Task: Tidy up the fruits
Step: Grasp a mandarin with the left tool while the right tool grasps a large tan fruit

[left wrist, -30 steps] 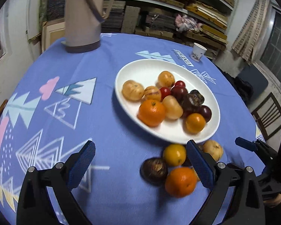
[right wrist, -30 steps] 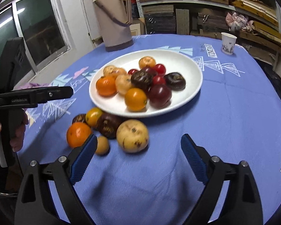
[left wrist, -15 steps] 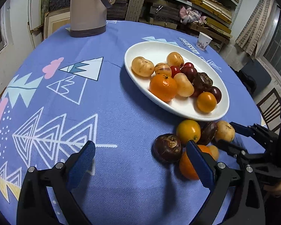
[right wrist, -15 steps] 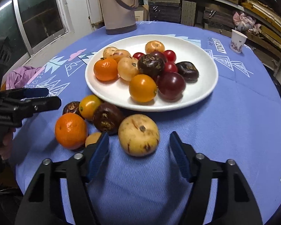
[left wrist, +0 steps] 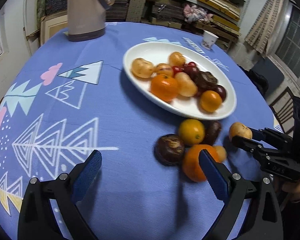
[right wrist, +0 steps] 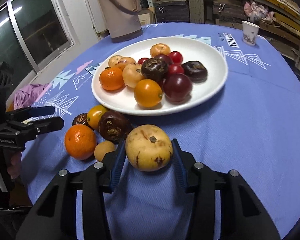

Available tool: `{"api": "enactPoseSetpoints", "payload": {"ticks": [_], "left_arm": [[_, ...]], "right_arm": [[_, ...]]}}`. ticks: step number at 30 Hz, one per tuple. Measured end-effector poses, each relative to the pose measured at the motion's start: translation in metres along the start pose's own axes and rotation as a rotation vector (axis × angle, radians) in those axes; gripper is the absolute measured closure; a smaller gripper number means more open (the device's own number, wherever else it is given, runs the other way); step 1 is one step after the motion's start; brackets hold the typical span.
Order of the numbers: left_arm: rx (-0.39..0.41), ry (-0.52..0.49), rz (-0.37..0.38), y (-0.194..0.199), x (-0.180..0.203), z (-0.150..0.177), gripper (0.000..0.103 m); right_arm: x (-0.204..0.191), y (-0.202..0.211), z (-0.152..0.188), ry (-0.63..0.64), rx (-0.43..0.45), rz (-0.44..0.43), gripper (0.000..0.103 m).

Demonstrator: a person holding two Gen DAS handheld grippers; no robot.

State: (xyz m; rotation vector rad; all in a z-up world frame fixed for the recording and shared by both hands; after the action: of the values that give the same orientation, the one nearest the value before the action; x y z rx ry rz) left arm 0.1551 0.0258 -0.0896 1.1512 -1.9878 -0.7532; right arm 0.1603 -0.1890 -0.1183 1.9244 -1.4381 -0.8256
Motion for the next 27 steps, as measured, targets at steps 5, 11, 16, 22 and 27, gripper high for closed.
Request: {"api": "enactPoseSetpoints", "payload": {"ticks": [5,11,16,22,27], "left_arm": [[-0.021,-0.037,0.026,-0.008,0.026,0.006,0.005],[-0.031,-0.006,-0.029,-0.025,0.035,0.007,0.005],[-0.062,0.016,-0.012,-0.038,0.039,0.012,0.017],[-0.069,0.004,-0.033,-0.042,0.044,0.016,0.026],[-0.053,-0.003,-0.024,-0.041,0.042,0.015,0.028]], "right_arm": [[0.007,0.011,0.007,-0.015,0.013,0.000,0.059],[0.007,0.019,0.014,-0.017,0.039,-0.022,0.059],[0.006,0.019,0.019,-0.007,0.036,-0.029,0.059],[0.004,0.021,0.022,0.007,0.040,-0.018,0.059],[0.003,0.022,0.022,0.005,0.042,-0.016,0.059]]}}
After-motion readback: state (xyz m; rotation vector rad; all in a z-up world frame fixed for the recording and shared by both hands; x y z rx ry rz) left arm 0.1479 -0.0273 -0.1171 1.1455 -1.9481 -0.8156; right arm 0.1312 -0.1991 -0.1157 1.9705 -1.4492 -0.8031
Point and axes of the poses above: each gripper's, at about its wrist camera, not at the fingertips, and y roughly against the way its jaws point, x to its right, z to its underside, the point moved 4 cm from there along -y, roughly the way its jaws point, and after that the axes turned 8 degrees about z, right-handed, at the moved point
